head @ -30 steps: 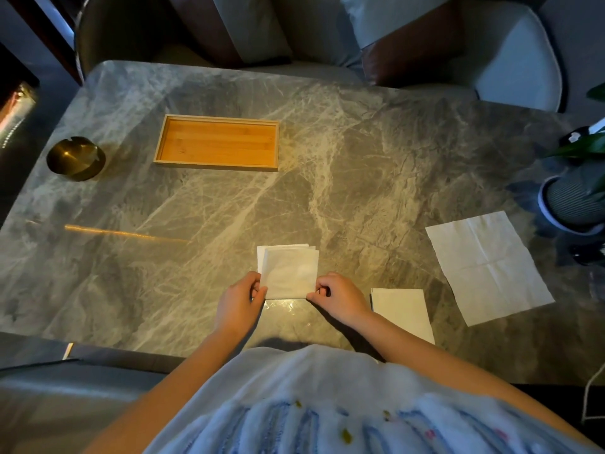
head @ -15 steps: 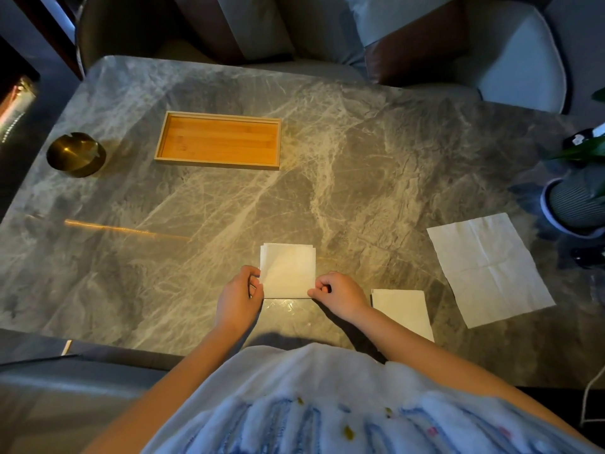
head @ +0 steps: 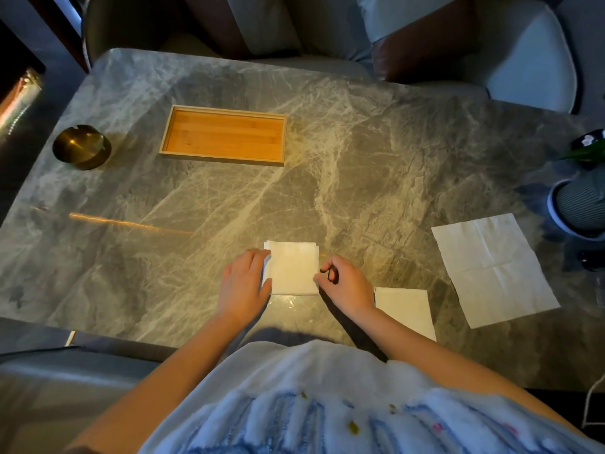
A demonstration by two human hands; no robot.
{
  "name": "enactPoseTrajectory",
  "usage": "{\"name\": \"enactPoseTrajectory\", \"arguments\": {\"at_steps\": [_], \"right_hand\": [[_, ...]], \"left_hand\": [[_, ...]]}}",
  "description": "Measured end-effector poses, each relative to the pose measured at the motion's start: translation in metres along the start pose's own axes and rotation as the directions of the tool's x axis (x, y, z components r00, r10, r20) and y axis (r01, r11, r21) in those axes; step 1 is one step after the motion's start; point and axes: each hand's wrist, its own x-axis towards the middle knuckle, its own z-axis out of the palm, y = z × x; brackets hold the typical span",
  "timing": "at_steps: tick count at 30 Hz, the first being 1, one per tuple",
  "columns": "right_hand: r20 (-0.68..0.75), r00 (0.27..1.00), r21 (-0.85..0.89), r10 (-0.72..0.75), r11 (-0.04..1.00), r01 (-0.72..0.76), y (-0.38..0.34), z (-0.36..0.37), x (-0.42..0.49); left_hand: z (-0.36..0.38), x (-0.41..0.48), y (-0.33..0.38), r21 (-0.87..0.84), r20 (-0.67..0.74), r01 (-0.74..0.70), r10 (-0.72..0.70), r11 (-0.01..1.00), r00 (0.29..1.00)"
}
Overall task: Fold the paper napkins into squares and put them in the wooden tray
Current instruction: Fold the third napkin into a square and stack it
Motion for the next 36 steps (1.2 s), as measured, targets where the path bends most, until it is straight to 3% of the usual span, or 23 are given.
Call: {"name": "enactPoseTrajectory", "arguments": {"at_steps": [4, 9, 11, 15, 19, 24, 36], "right_hand": [[0.070, 0.998, 0.012, 0.003, 1.000, -0.004, -0.007, 0.002, 0.005], [0.122, 0.991, 0.015, -0.047, 0.999, 0.045, -0.011, 0.003, 0.005], [0.104, 0.992, -0.001, -0.070, 0.997, 0.071, -0.010, 0.004, 0.005], [0.066, 0.968, -0.209, -0.242, 0.945, 0.250, -0.010, 0.003, 0.007], [0.253, 0.906, -0.391, -0.339, 0.821, 0.416, -0.022, 0.007, 0.015], [0.410, 0.877, -0.431, -0.251, 0.794, 0.429, -0.027, 0.020, 0.021], [0.450, 0.853, -0.470, -0.264, 0.742, 0.477, -0.008, 0.021, 0.022]], "left_hand": [[0.004, 0.007, 0.004, -0.174, 0.127, 0.222, -0.201, 0.959, 0.971], [0.008, 0.009, 0.008, -0.229, 0.154, 0.215, -0.183, 0.949, 0.971], [0.008, 0.008, 0.008, -0.180, 0.140, 0.187, -0.163, 0.966, 0.977], [0.006, 0.004, 0.005, 0.154, 0.082, -0.050, 0.038, 0.987, 0.996], [0.009, 0.011, -0.002, 0.348, 0.242, -0.196, 0.114, 0.917, 0.964], [0.013, 0.016, -0.004, 0.426, 0.341, -0.246, 0.097, 0.871, 0.935], [0.013, 0.005, -0.011, 0.370, 0.362, -0.165, 0.022, 0.914, 0.932]]}}
